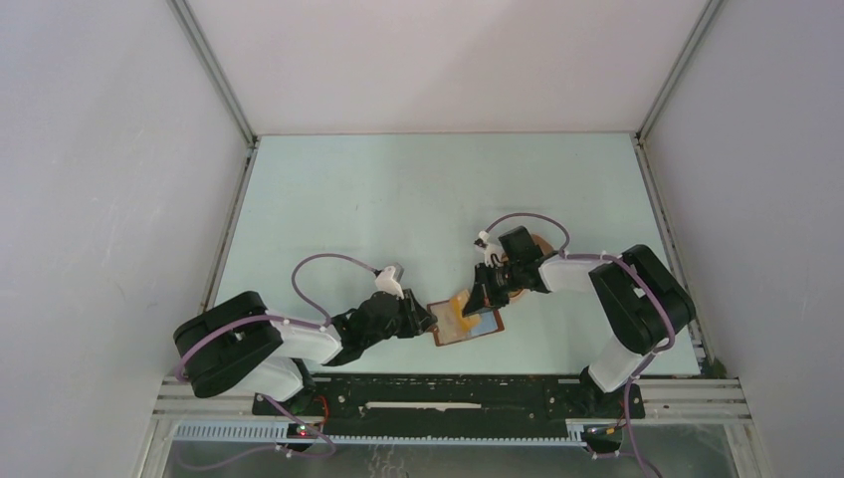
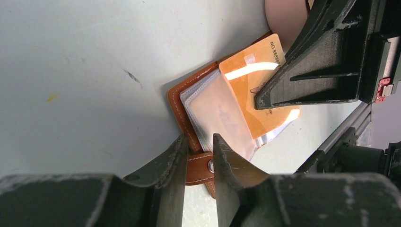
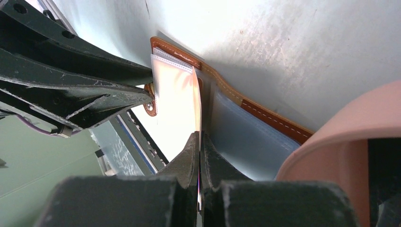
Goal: Put the credit cards into the card holder
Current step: Insert the credit card into the card holder.
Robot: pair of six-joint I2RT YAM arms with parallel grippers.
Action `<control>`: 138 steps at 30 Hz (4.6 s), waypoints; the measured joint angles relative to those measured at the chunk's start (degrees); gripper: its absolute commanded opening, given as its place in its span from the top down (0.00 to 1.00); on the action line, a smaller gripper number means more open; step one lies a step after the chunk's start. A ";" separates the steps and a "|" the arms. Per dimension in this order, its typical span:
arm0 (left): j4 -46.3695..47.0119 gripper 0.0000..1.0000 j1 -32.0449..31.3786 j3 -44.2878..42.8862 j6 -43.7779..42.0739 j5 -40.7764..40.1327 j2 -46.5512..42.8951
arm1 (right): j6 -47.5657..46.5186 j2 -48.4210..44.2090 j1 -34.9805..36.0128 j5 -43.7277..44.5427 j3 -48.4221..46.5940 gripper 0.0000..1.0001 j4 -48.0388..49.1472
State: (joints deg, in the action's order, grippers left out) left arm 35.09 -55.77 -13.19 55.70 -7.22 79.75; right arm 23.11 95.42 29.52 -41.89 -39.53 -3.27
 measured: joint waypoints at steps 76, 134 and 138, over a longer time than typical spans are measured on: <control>9.90 0.77 0.57 -6.19 -7.08 9.99 10.36 | -6.69 5.53 -1.05 -8.13 -5.92 0.76 -10.67; 2.64 0.88 1.84 -2.51 -5.62 6.27 3.56 | -13.86 7.17 -3.67 -6.32 -12.66 1.00 -24.33; 1.27 0.88 1.84 -2.51 -5.57 5.62 2.75 | -14.53 7.37 -3.26 -6.32 -13.03 1.00 -25.42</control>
State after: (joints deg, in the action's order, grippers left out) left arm 36.36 -53.93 -15.70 50.13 -1.61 82.50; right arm 8.58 102.78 26.26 -48.21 -52.56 -28.69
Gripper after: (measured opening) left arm 0.122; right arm 0.007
